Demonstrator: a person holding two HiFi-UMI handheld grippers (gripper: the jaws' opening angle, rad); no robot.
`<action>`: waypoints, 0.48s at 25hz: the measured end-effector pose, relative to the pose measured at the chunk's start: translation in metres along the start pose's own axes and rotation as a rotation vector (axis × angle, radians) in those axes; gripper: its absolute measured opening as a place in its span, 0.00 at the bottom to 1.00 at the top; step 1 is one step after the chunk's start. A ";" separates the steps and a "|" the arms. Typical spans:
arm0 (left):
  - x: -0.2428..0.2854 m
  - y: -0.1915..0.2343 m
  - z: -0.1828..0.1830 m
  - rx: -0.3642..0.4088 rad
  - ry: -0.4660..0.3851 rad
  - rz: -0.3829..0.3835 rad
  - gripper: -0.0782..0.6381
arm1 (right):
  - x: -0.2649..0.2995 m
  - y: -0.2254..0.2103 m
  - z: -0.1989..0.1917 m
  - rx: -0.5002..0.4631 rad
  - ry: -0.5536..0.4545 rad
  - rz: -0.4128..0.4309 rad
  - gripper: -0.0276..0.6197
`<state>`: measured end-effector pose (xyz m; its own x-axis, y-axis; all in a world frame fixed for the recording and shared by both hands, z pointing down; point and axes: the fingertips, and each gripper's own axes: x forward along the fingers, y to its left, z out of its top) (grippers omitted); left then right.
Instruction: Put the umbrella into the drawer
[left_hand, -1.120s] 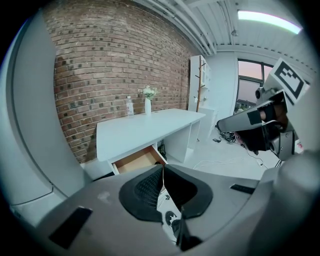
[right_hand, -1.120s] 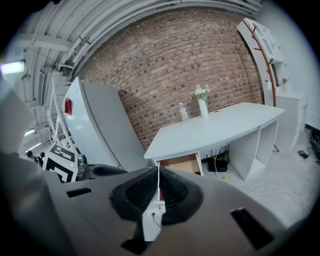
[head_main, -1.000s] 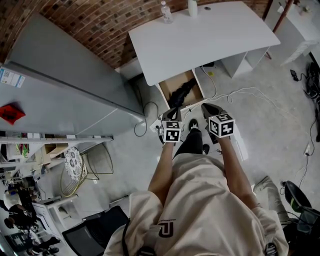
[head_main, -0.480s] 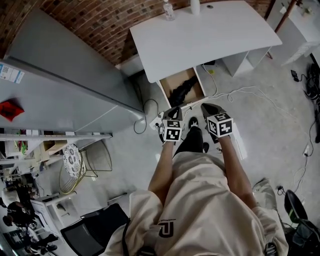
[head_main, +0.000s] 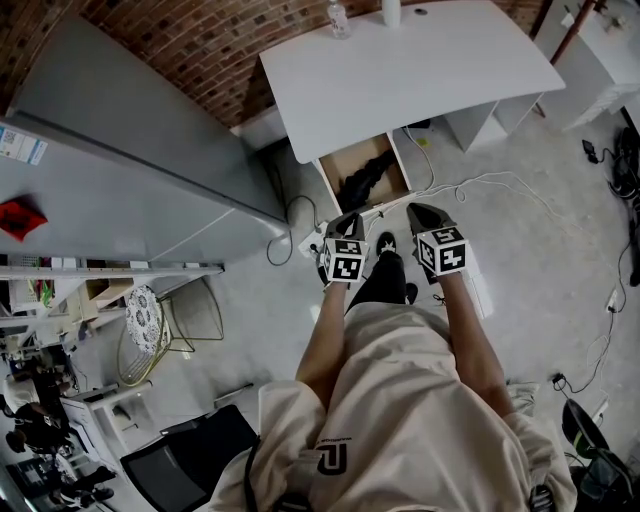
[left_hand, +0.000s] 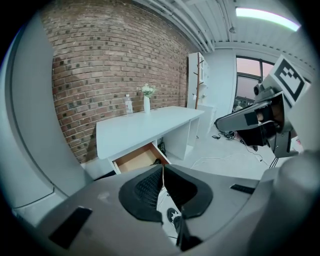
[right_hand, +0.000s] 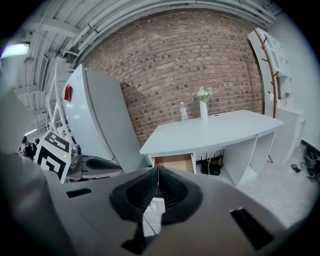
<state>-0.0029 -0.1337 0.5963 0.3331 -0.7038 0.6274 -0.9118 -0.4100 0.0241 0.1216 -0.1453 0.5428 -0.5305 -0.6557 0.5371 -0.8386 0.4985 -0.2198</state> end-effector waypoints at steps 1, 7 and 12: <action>0.000 0.000 0.001 0.003 0.000 0.002 0.13 | 0.000 -0.001 0.000 0.004 -0.003 -0.005 0.15; 0.002 0.001 0.001 0.024 -0.010 0.025 0.13 | -0.001 -0.001 -0.005 0.026 0.001 0.035 0.15; 0.002 0.003 0.000 0.017 -0.005 0.033 0.13 | 0.001 0.015 -0.007 0.025 0.009 0.121 0.15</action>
<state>-0.0049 -0.1363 0.5970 0.3040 -0.7203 0.6235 -0.9182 -0.3959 -0.0097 0.1099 -0.1343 0.5456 -0.6270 -0.5866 0.5126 -0.7713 0.5595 -0.3033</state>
